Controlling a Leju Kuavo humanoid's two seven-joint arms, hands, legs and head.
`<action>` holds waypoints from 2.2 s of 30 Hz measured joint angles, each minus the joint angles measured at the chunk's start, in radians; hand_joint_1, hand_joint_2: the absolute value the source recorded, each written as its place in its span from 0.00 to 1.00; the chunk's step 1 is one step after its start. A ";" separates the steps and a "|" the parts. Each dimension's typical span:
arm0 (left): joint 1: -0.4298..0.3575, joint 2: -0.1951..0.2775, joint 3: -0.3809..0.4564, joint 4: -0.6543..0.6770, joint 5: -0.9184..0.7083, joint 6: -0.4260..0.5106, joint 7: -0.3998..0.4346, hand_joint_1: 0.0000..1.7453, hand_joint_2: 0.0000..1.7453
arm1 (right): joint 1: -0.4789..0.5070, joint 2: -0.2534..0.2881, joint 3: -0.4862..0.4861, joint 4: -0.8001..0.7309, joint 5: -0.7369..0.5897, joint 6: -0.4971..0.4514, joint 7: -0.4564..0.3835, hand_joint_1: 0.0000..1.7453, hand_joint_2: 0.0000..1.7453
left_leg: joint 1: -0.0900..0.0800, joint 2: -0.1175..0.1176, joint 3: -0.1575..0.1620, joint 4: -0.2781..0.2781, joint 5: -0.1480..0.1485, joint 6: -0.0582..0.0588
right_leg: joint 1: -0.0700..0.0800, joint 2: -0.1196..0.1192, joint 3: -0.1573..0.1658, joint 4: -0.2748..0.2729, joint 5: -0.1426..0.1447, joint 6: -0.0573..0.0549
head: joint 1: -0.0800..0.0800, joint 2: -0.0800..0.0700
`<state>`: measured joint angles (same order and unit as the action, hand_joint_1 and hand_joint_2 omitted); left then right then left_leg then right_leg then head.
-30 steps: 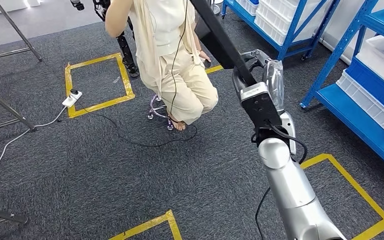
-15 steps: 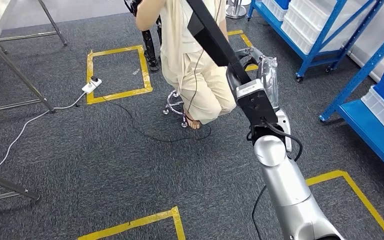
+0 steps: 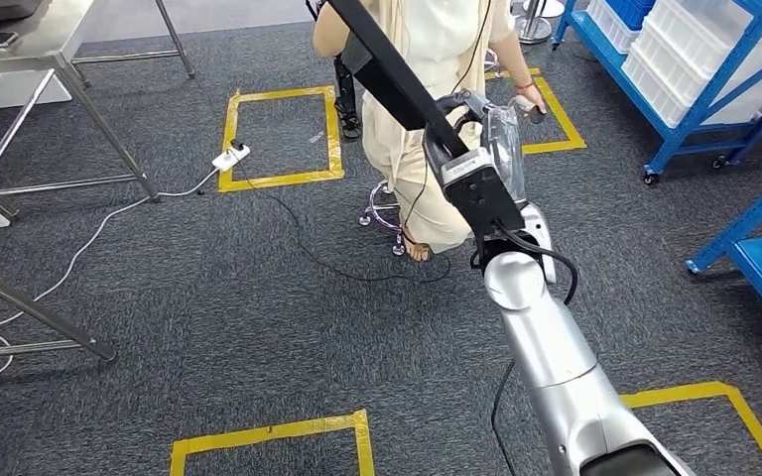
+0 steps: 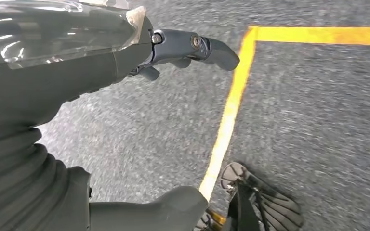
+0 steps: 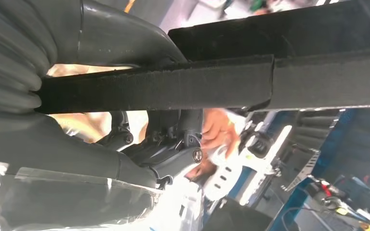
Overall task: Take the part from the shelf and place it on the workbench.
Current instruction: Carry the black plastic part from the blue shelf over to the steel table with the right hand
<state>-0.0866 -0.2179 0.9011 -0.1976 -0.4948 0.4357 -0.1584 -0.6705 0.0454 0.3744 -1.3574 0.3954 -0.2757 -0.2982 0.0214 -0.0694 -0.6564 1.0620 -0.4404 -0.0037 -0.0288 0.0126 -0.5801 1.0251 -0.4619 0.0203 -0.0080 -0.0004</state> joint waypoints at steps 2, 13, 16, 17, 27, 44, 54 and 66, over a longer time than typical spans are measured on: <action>-0.001 0.000 0.000 0.000 -0.001 0.002 0.000 0.00 1.00 | -0.011 0.006 0.002 0.011 -0.001 0.002 -0.003 1.00 1.00 | -0.001 0.047 -0.061 0.125 -0.063 -0.004 | 0.007 -0.018 0.000 -0.001 -0.002 -0.013 | -0.007 0.000; 0.015 0.144 0.008 -0.006 0.056 -0.269 -0.042 0.00 1.00 | -0.013 -0.007 0.004 0.028 0.011 -0.002 0.004 1.00 1.00 | -0.018 0.098 0.029 -0.039 0.013 0.030 | 0.043 -0.101 0.005 -0.001 -0.016 -0.011 | -0.004 0.000; 0.027 0.209 0.028 -0.015 0.079 -0.273 -0.046 0.00 1.00 | -0.016 -0.009 0.003 0.024 0.022 0.024 0.009 1.00 1.00 | -0.011 0.079 0.046 -0.065 0.028 0.042 | 0.038 -0.055 -0.032 0.078 -0.057 -0.010 | -0.003 0.000; 0.028 0.225 0.037 -0.019 0.087 -0.266 -0.060 0.00 1.00 | -0.016 -0.010 0.002 0.024 0.028 0.033 0.011 1.00 1.00 | -0.012 0.071 0.047 -0.067 0.030 0.044 | 0.033 -0.035 -0.062 0.141 -0.083 -0.012 | -0.002 0.000; 0.045 0.316 0.187 -0.085 0.248 -0.457 -0.171 0.00 1.00 | 0.012 -0.006 -0.015 -0.004 0.096 0.083 0.025 1.00 1.00 | 0.004 -0.033 0.029 -0.042 0.020 0.001 | 0.006 0.023 -0.011 0.014 -0.012 0.015 | 0.001 0.000; 0.038 0.363 0.223 -0.084 0.158 -0.551 -0.170 0.00 1.00 | 0.099 -0.015 -0.072 -0.152 0.151 0.099 0.071 1.00 1.00 | -0.018 0.099 0.031 -0.041 0.014 0.024 | 0.036 -0.094 0.009 0.001 -0.025 -0.016 | -0.004 0.000; 0.033 0.339 0.222 -0.083 0.118 -0.516 -0.159 0.00 1.00 | 0.126 -0.037 -0.079 -0.162 0.156 0.099 0.065 1.00 1.00 | -0.009 -0.003 0.045 -0.052 0.023 0.034 | 0.008 0.007 -0.048 0.094 -0.040 0.028 | 0.002 0.000; 0.038 0.261 0.236 -0.076 0.067 -0.299 -0.082 0.00 1.00 | 0.102 -0.022 -0.078 -0.136 0.109 0.099 0.035 1.00 1.00 | 0.001 0.065 -0.114 0.239 -0.102 -0.011 | 0.020 -0.056 -0.005 0.001 -0.006 -0.028 | -0.007 0.000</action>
<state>-0.0484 0.0434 1.1375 -0.2738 -0.4280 0.1371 -0.2407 -0.5682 0.0233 0.2968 -1.4934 0.5039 -0.1765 -0.2637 0.0220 -0.0041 -0.7705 1.3013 -0.5428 -0.0151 -0.0091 -0.0429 -0.5854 1.0257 -0.4682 -0.0080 -0.0152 -0.0004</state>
